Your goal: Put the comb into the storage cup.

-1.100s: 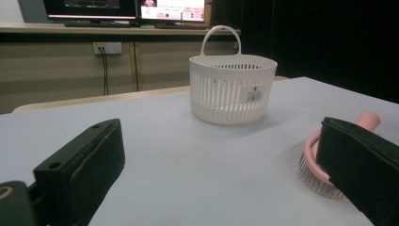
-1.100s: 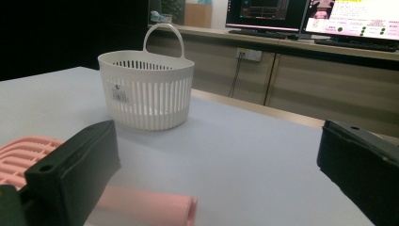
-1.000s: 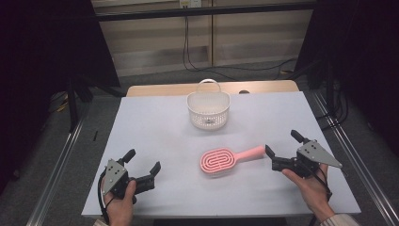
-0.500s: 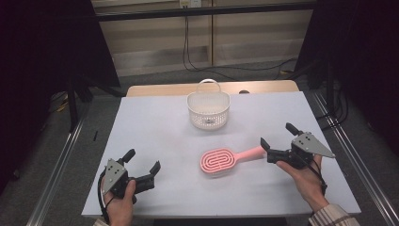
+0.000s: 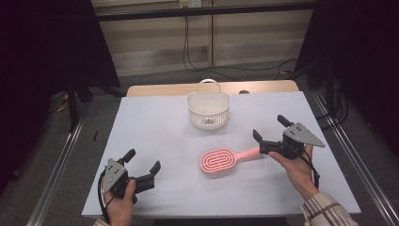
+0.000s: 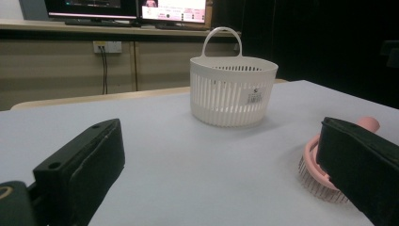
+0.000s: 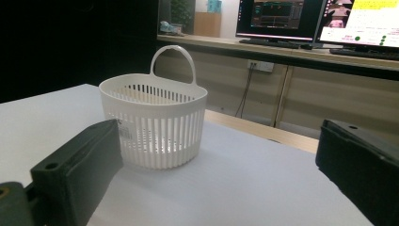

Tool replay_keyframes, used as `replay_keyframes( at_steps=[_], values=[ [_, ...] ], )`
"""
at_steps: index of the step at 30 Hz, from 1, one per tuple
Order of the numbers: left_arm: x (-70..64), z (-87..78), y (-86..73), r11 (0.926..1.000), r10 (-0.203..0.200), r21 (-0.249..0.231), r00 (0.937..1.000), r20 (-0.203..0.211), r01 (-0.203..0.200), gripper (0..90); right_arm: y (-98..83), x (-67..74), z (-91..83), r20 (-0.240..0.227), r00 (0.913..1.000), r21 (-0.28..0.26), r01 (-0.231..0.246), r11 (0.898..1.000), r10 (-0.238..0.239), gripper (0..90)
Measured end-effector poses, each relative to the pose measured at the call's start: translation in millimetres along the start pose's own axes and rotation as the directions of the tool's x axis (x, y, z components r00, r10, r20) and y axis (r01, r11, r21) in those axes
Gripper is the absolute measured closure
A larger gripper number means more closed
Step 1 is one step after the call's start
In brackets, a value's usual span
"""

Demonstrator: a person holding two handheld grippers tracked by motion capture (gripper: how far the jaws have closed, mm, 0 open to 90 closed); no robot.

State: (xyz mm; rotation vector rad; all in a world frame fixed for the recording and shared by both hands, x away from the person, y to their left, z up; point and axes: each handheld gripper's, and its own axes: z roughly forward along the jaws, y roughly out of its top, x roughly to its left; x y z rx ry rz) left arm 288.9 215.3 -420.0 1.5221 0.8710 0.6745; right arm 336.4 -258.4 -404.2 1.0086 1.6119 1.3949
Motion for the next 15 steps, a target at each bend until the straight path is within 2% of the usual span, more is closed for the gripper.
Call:
replay_keyframes(
  at_steps=[4, 7, 10, 11, 15],
  values=[
    [0.1, 0.1, 0.2, 1.0000, 0.000, -0.005, 1.0000, -0.005, 0.000, 1.8, 3.3, 0.5, 8.4, 0.001, 1.0000, 0.016, 0.008, 1.000, -0.008, 1.9],
    [-0.5, -0.1, 0.3, 0.9999, -0.003, -0.011, 1.0000, -0.006, 0.003, 1.8, 8.7, -0.8, 16.2, -0.002, 1.0000, -0.014, -0.003, 1.000, 0.003, 4.4],
    [0.1, 0.1, 0.1, 1.0000, -0.003, -0.005, 1.0000, -0.004, 0.003, 1.8, 7.7, -0.8, 18.8, -0.001, 1.0000, -0.011, 0.004, 1.000, -0.004, 5.7],
    [0.3, 0.1, 0.1, 1.0000, -0.001, -0.001, 1.0000, -0.004, 0.001, 1.8, 5.7, -1.2, 21.0, 0.004, 0.9998, -0.015, -0.020, 1.000, 0.020, 6.4],
    [0.3, 0.4, 0.1, 1.0000, 0.000, -0.001, 1.0000, 0.001, 0.000, 1.8, 3.5, -2.5, 22.8, 0.000, 0.9998, 0.005, -0.021, 1.000, 0.021, 9.5]
  ],
)
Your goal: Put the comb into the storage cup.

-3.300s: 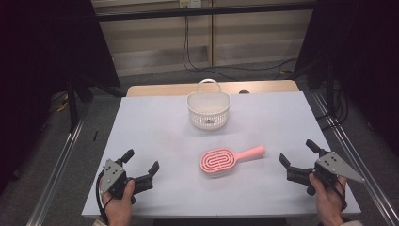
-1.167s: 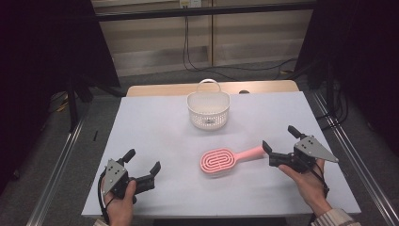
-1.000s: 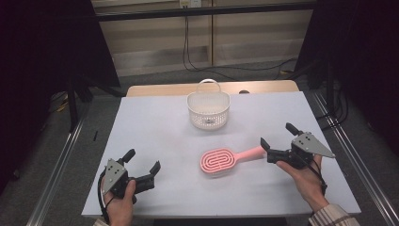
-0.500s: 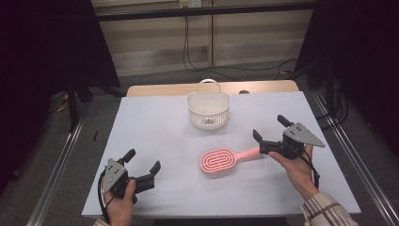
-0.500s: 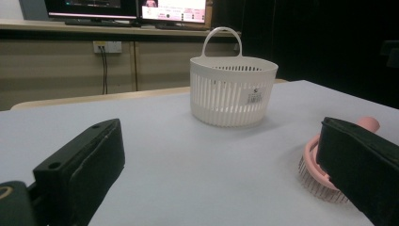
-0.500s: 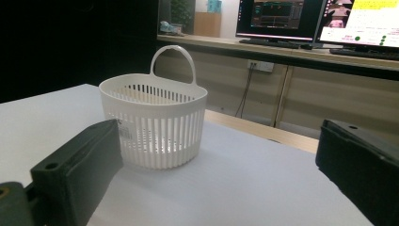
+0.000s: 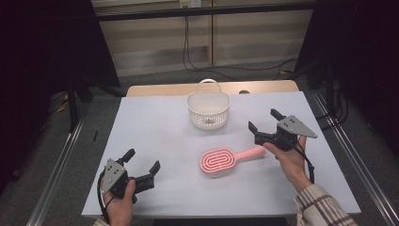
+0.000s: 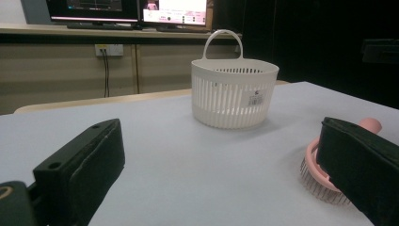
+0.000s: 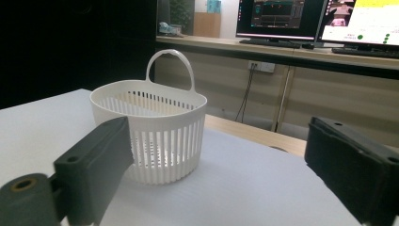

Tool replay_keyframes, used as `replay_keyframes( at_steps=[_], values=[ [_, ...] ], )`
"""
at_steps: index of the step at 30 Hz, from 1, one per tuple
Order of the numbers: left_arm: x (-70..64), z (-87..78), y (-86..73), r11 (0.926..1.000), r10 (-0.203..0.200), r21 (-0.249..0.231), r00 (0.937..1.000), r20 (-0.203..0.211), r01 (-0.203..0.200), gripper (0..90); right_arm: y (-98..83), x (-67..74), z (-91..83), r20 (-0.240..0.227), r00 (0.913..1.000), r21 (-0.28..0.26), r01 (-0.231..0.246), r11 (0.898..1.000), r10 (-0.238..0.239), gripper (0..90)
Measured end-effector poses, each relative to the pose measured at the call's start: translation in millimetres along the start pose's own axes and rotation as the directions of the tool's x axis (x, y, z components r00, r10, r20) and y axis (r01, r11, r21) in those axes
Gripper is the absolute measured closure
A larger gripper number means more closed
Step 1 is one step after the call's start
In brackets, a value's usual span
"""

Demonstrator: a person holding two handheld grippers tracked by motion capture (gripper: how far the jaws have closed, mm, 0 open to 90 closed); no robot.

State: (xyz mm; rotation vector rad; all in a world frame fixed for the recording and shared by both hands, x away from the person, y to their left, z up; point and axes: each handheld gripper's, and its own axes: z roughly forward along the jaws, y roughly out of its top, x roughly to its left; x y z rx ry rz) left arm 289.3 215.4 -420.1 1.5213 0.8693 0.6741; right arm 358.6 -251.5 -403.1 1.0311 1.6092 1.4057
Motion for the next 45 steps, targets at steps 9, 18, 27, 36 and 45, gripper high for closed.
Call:
replay_keyframes(
  at_steps=[9, 18, 27, 36, 45],
  values=[
    [1.0, -0.4, 0.2, 1.0000, 0.002, 0.000, 1.0000, -0.004, -0.002, 1.8, -5.3, -4.1, 2.8, -0.037, 0.9984, 0.028, -0.042, 0.999, 0.043, 30.4],
    [0.7, -0.6, 0.3, 1.0000, -0.001, -0.003, 1.0000, -0.003, 0.001, 1.8, -4.2, -7.3, 1.0, -0.052, 0.9971, 0.020, -0.055, 0.998, 0.056, 57.0],
    [-1.8, -0.2, 0.3, 1.0000, -0.002, 0.004, 0.9999, 0.014, 0.002, 1.6, -2.8, -5.6, -0.9, -0.117, 0.9929, 0.016, -0.020, 1.000, 0.022, 88.8],
    [-1.3, -0.6, 0.3, 1.0000, -0.006, 0.000, 1.0000, 0.006, 0.006, 1.6, -1.9, -13.3, -1.1, -0.149, 0.9823, 0.090, -0.100, 0.991, 0.113, 90.0],
    [0.2, -0.8, 0.2, 1.0000, -0.003, -0.003, 1.0000, -0.007, 0.003, 1.6, 13.0, -14.6, 4.3, -0.160, 0.9858, 0.175, -0.020, 0.984, 0.049, 90.0]
  ],
)
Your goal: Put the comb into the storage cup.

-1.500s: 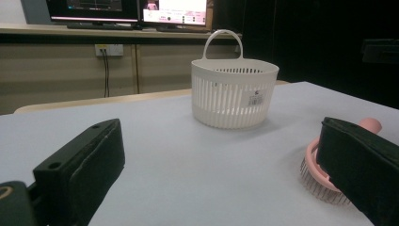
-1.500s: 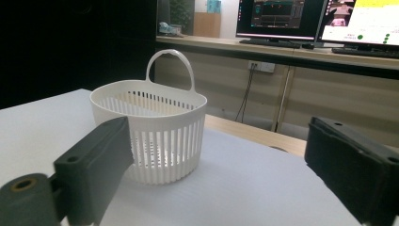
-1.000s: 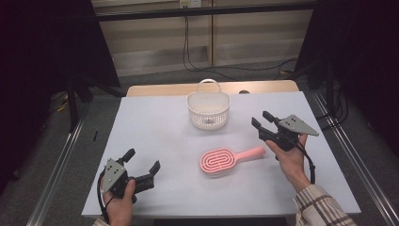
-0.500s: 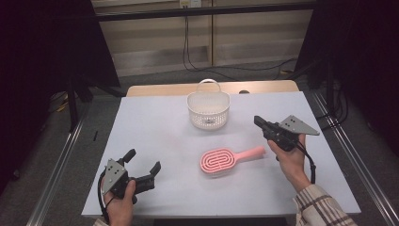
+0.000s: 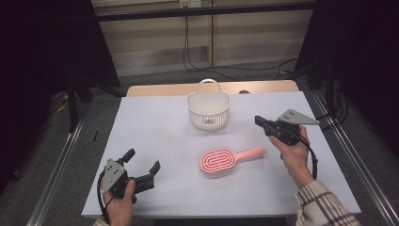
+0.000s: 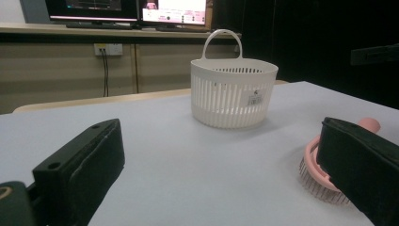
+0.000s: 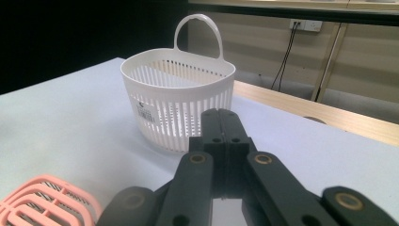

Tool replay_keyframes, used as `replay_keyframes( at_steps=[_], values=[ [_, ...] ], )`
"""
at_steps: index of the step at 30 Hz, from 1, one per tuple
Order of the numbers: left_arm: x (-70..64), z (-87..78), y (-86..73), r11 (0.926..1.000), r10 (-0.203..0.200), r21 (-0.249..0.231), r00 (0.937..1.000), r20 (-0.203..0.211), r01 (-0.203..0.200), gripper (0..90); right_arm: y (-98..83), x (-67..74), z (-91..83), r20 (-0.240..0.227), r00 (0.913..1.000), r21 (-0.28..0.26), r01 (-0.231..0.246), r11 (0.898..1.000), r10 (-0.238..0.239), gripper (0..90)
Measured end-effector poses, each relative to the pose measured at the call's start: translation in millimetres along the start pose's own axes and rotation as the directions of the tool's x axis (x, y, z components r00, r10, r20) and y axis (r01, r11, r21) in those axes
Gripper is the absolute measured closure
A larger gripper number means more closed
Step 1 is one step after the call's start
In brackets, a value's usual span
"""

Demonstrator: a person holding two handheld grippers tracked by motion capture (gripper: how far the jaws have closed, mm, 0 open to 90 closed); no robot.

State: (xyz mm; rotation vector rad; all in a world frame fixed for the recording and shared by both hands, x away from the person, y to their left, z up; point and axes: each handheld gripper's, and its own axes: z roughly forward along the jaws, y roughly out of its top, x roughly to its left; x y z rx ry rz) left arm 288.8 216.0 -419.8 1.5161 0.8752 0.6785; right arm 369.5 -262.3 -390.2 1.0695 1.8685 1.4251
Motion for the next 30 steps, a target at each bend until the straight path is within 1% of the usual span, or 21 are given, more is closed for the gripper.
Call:
replay_keyframes(
  at_steps=[4, 5, 7, 9, 10, 11, 12, 13, 14, 15, 16, 17, 18, 21, 22, 23, 24, 25, 26, 28, 30],
  values=[
    [0.6, 0.7, -0.3, 1.0000, 0.002, 0.004, 1.0000, -0.003, -0.002, 1.6, 5.4, -0.7, 6.5, -0.007, 0.9998, 0.020, 0.021, 1.000, -0.021, 90.0],
    [0.7, 0.8, -0.3, 1.0000, 0.000, 0.005, 1.0000, -0.001, 0.000, 1.6, 7.6, 0.2, 10.8, -0.016, 0.9991, 0.033, 0.039, 0.999, -0.038, 90.0],
    [0.5, 0.3, -0.1, 1.0000, 0.002, 0.004, 1.0000, -0.002, -0.002, 1.6, 7.5, 0.5, 12.0, -0.021, 0.9991, 0.033, 0.036, 0.999, -0.036, 90.0],
    [0.0, -0.1, 0.3, 1.0000, -0.002, -0.005, 1.0000, 0.003, 0.002, 1.6, 4.9, 2.7, 14.8, -0.020, 0.9985, 0.072, 0.052, 0.996, -0.051, 90.0],
    [0.1, -0.5, 0.5, 1.0000, 0.003, -0.007, 1.0000, 0.002, -0.003, 1.6, 2.7, 3.2, 15.4, -0.034, 0.9981, 0.091, 0.053, 0.994, -0.050, 90.0],
    [-0.1, -0.6, 0.6, 0.9999, -0.001, -0.012, 1.0000, 0.004, 0.001, 1.6, 0.7, 3.5, 15.4, -0.040, 0.9980, 0.105, 0.052, 0.993, -0.048, 90.0],
    [0.4, -0.7, 0.7, 1.0000, 0.002, -0.009, 1.0000, 0.004, -0.002, 1.6, -0.3, 3.2, 14.8, -0.042, 0.9981, 0.121, 0.050, 0.991, -0.045, 90.0],
    [0.5, -0.5, 0.6, 1.0000, -0.001, -0.008, 1.0000, 0.002, 0.001, 1.6, -0.2, 0.7, 13.4, -0.044, 0.9977, 0.139, 0.058, 0.989, -0.052, 90.0],
    [0.6, -0.4, 0.5, 1.0000, 0.000, -0.007, 1.0000, 0.002, 0.000, 1.6, -0.2, 0.7, 13.4, -0.044, 0.9977, 0.139, 0.058, 0.989, -0.052, 90.0],
    [0.5, -0.2, 0.4, 1.0000, -0.003, -0.005, 1.0000, 0.005, 0.003, 1.6, 0.0, -1.2, 13.0, -0.036, 0.9975, 0.159, 0.066, 0.985, -0.061, 90.0],
    [0.5, -0.4, 0.5, 1.0000, -0.002, -0.007, 1.0000, 0.004, 0.002, 1.6, 0.0, -1.2, 13.0, -0.036, 0.9975, 0.159, 0.066, 0.985, -0.061, 90.0],
    [0.4, -0.5, 0.8, 1.0000, 0.001, -0.008, 1.0000, 0.005, -0.001, 1.6, -0.9, -2.9, 13.8, -0.032, 0.9967, 0.202, 0.080, 0.976, -0.075, 90.0],
    [0.2, -0.4, 0.8, 1.0000, 0.000, -0.008, 1.0000, 0.007, 0.000, 1.6, -0.9, -2.9, 13.8, -0.032, 0.9967, 0.202, 0.080, 0.976, -0.075, 90.0],
    [0.3, 0.1, 0.3, 1.0000, 0.004, 0.008, 1.0000, 0.003, -0.004, 1.6, -3.7, -6.0, 15.4, -0.024, 0.9972, 0.243, 0.075, 0.967, -0.071, 90.0],
    [0.3, 0.5, -0.1, 0.9999, 0.000, 0.010, 1.0000, 0.003, -0.001, 1.6, -4.5, -7.5, 15.7, -0.025, 0.9971, 0.261, 0.076, 0.962, -0.072, 90.0],
    [0.8, 0.4, -0.3, 0.9999, -0.010, 0.009, 0.9999, 0.002, 0.010, 1.6, -5.0, -8.2, 15.8, -0.026, 0.9971, 0.268, 0.075, 0.960, -0.071, 90.0],
    [1.6, 0.0, -0.1, 0.9999, -0.006, 0.009, 1.0000, 0.000, 0.006, 1.6, -5.7, -9.0, 15.9, -0.029, 0.9973, 0.280, 0.073, 0.957, -0.067, 90.0],
    [1.7, -0.1, 0.1, 1.0000, -0.006, 0.007, 1.0000, 0.004, 0.006, 1.6, -5.6, -9.6, 16.3, -0.042, 0.9971, 0.304, 0.073, 0.950, -0.063, 90.0],
    [1.8, -0.2, 0.2, 1.0000, -0.005, 0.006, 1.0000, 0.006, 0.005, 1.6, -5.6, -9.6, 16.3, -0.042, 0.9971, 0.304, 0.073, 0.950, -0.063, 90.0],
    [1.8, 0.1, 0.0, 1.0000, -0.006, 0.006, 1.0000, 0.007, 0.006, 1.6, -5.1, -9.5, 16.8, -0.049, 0.9969, 0.321, 0.074, 0.944, -0.061, 90.0],
    [1.8, 0.2, 0.0, 1.0000, -0.005, 0.005, 1.0000, 0.005, 0.005, 1.6, -5.2, -9.4, 18.2, -0.061, 0.9959, 0.349, 0.083, 0.933, -0.066, 90.0]
  ],
)
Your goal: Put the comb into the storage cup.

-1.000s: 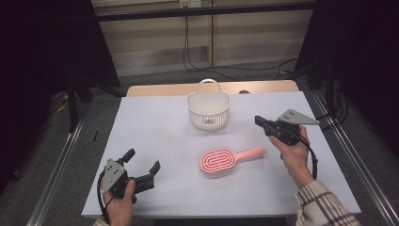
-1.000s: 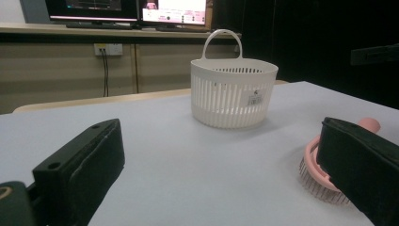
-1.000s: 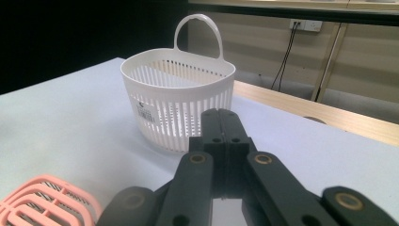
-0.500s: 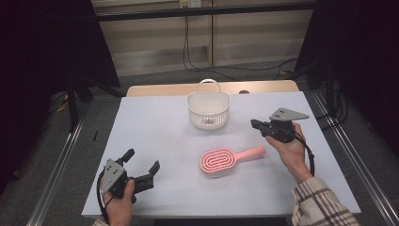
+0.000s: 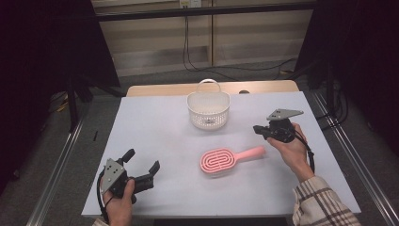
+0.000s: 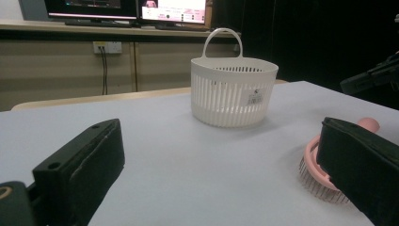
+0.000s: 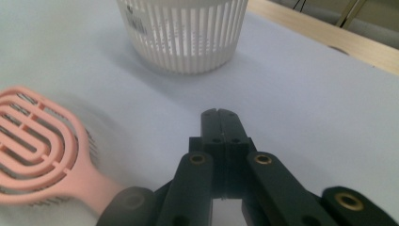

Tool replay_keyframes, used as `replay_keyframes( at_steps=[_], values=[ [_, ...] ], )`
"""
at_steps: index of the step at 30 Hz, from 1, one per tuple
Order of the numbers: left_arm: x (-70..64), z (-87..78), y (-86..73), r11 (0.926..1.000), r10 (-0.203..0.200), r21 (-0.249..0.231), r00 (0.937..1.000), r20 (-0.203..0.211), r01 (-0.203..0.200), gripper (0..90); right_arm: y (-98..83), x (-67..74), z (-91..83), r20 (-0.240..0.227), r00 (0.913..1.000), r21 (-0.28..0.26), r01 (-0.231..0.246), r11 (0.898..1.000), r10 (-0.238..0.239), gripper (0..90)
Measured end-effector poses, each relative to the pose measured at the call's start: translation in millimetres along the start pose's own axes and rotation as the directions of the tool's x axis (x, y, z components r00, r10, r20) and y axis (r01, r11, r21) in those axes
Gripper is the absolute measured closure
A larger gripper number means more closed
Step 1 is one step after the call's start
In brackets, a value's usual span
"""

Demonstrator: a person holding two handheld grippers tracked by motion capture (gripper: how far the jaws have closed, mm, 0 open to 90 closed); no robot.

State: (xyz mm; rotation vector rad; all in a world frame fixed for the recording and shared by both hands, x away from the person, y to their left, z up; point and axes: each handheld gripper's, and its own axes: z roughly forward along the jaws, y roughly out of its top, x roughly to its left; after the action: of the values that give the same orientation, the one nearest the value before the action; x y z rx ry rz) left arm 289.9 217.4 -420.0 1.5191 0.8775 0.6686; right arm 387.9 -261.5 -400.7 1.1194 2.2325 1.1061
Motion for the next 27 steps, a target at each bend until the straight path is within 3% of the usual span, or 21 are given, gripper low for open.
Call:
replay_keyframes(
  at_steps=[5, 15, 27],
  values=[
    [-0.9, 0.3, 0.0, 1.0000, -0.002, 0.005, 1.0000, 0.008, 0.002, 1.6, -2.2, 1.0, 5.1, -0.020, 0.9997, 0.073, 0.014, 0.997, -0.012, 90.0],
    [-0.4, 2.7, -1.3, 1.0000, 0.004, 0.004, 1.0000, 0.001, -0.004, 1.6, -6.3, 3.2, 15.3, -0.039, 0.9986, 0.159, 0.043, 0.986, -0.037, 90.0],
    [-1.9, 2.2, -0.6, 0.9999, 0.011, 0.001, 0.9999, 0.006, -0.011, 1.6, -9.9, 4.1, 20.3, -0.066, 0.9967, 0.208, 0.060, 0.976, -0.047, 90.0]
  ],
)
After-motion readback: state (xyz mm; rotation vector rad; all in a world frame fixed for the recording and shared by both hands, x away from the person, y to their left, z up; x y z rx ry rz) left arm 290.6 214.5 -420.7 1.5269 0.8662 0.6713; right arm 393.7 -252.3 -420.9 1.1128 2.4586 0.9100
